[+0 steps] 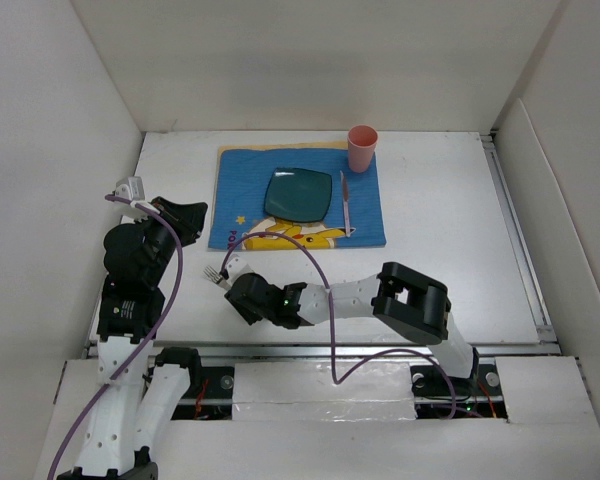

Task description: Set the dinner table for one person

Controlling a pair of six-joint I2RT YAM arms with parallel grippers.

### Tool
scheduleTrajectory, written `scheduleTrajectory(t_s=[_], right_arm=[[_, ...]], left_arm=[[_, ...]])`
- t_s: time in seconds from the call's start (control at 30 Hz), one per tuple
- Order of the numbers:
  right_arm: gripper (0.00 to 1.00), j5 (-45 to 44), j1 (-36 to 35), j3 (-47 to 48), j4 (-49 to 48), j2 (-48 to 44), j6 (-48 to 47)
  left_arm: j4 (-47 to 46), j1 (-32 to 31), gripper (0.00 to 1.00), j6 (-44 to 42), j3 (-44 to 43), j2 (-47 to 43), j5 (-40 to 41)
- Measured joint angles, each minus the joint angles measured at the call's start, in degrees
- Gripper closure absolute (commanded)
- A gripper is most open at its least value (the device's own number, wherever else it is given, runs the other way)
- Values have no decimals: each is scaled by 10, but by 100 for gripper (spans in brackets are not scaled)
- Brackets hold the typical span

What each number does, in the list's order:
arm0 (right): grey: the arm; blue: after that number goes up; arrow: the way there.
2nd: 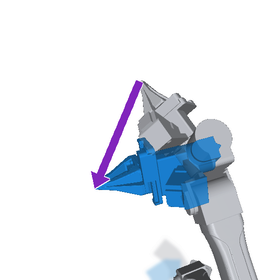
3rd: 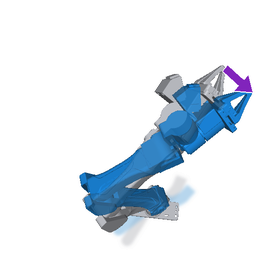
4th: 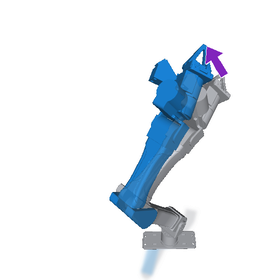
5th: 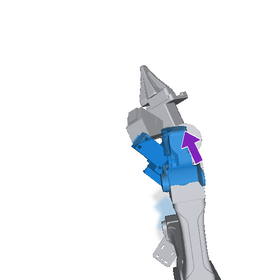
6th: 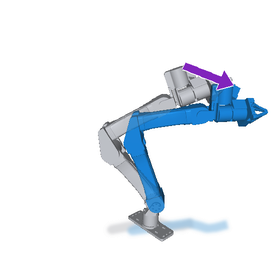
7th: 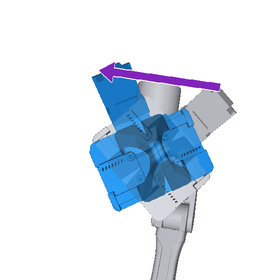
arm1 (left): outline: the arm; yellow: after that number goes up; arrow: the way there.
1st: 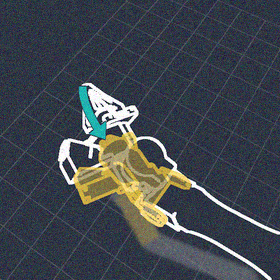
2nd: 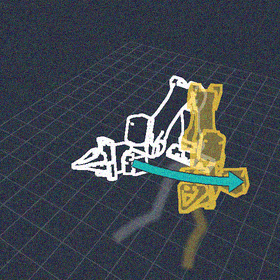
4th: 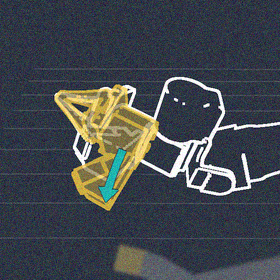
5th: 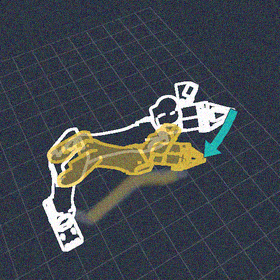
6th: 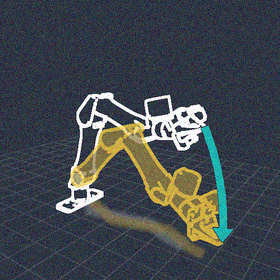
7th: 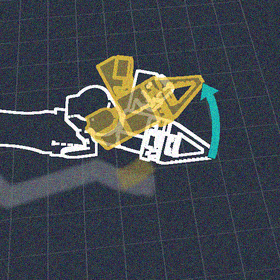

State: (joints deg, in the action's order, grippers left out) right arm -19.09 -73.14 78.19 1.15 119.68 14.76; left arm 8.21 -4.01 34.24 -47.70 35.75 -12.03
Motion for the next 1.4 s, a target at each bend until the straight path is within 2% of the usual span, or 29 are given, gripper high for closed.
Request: scheduleTrajectory(t_s=[0.07,0.13,0.17,0.4,0.53,0.7,0.87,1.17,1.4], right_arm=[[67,-7,1,12,2,9,-1],[93,-14,1,35,9,24,-2],[100,-17,1,46,11,31,-1],[100,-18,7,78,42,40,22],[100,-1,37,113,51,40,60],[100,-1,104,239,61,46,131],[100,-14,162,351,33,85,221],[100,-17,182,367,41,190,365],[100,-30,179,363,47,201,409]], left_arm=[[19,-1,91,2,-9,0,17],[35,-1,89,8,-24,3,35],[43,-2,88,12,-34,5,42],[66,-15,90,21,-82,-7,61],[66,-24,90,20,-84,-22,65],[42,-43,88,16,-36,-25,67],[63,-73,87,8,1,-27,74],[71,-108,87,-9,2,-49,104],[73,-110,87,-14,3,-49,108]])
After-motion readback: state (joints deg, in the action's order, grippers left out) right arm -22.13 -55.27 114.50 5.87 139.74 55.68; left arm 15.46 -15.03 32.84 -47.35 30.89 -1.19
